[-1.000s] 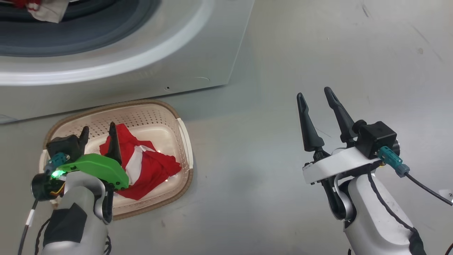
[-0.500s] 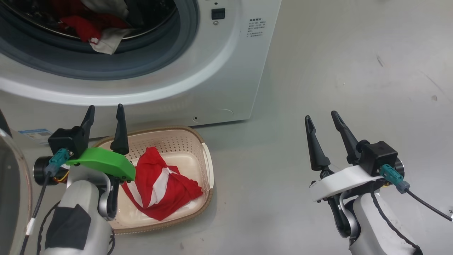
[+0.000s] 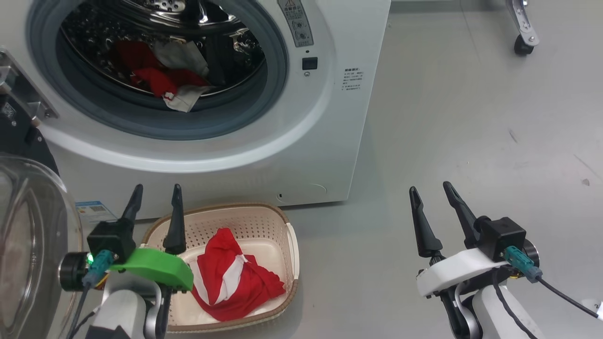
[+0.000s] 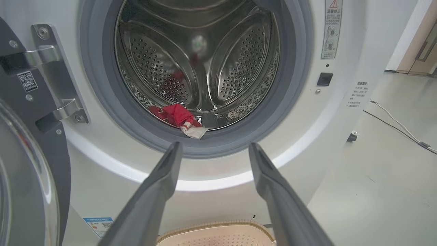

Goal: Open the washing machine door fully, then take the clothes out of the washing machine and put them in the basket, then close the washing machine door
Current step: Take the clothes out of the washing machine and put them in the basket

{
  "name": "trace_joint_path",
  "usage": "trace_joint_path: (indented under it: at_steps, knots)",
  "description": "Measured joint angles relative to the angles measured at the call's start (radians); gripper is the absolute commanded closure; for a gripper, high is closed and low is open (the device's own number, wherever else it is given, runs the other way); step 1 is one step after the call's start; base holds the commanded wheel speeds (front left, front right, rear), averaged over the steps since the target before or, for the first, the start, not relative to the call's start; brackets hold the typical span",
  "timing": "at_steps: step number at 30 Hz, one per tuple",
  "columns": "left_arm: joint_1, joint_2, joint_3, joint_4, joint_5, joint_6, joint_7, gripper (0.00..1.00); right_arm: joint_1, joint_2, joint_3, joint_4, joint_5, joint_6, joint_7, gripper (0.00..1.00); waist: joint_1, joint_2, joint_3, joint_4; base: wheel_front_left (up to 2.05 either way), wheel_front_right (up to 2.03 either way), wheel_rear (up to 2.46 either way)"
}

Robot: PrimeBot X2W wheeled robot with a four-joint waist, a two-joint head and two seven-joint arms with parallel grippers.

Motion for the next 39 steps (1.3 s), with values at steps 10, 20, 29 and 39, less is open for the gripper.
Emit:
trace_joint_path:
  at_steps: [10,20,29,39]
  knots:
    - [0.134,0.000,-0.026,-0.073,0.002,0.021,0.000,0.00,0.064,0.000,-0.013,0.007,-0.005,-0.001,0.000,0.00,0.0000,0.0000,-0.082,0.016,0.00,0.00,0.00]
    - [0.233,0.001,-0.043,-0.157,0.002,0.040,0.025,0.00,0.102,0.000,-0.007,0.006,-0.010,-0.001,0.000,0.00,0.0000,0.0000,-0.128,0.023,0.00,0.00,0.00]
    - [0.284,0.002,-0.053,-0.228,0.005,0.052,0.058,0.00,0.116,0.001,-0.006,0.001,-0.010,-0.002,0.000,0.00,0.0000,0.0000,-0.132,0.020,0.00,0.00,0.00]
    - [0.317,0.003,-0.056,-0.296,0.008,0.061,0.085,0.00,0.117,0.002,-0.005,-0.006,-0.018,-0.009,0.000,0.00,0.0000,0.0000,-0.130,0.019,0.00,0.00,0.00]
